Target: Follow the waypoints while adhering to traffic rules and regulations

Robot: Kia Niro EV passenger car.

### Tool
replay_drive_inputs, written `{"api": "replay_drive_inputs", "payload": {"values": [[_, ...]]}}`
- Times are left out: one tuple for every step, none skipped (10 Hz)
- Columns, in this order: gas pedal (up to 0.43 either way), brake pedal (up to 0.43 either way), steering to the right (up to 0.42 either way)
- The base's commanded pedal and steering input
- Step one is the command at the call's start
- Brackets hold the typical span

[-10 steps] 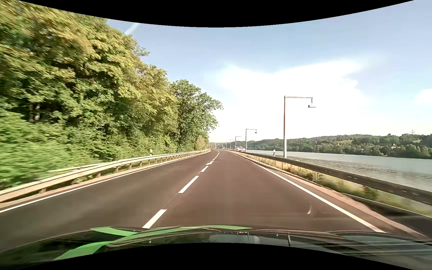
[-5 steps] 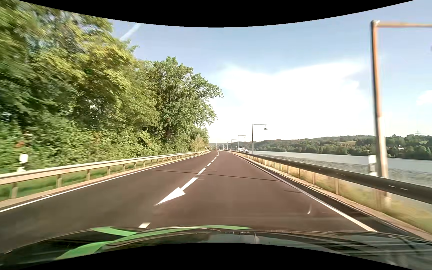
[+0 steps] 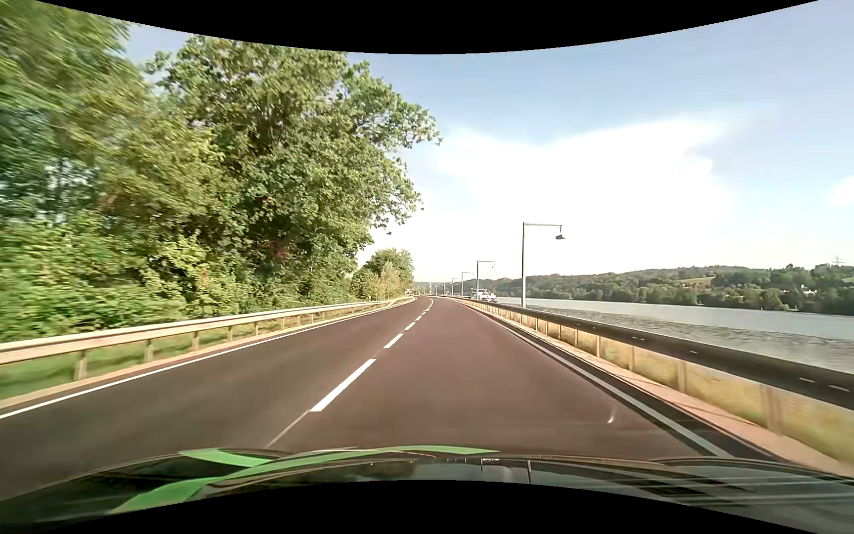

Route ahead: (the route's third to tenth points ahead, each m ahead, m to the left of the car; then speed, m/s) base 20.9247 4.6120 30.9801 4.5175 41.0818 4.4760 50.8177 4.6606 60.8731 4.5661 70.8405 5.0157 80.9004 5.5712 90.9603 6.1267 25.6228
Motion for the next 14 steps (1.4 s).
{"api": "replay_drive_inputs", "payload": {"values": [[0.228,0.0,-0.003],[0.228,0.0,-0.003],[0.228,0.0,-0.003],[0.228,0.0,-0.003],[0.24,0.0,-0.003],[0.248,0.0,-0.004],[0.26,0.0,-0.003],[0.268,0.0,-0.003],[0.268,0.0,-0.003],[0.268,0.0,-0.003],[0.268,0.0,-0.003],[0.268,0.0,-0.004],[0.26,0.0,-0.004],[0.22,0.0,-0.005]]}}
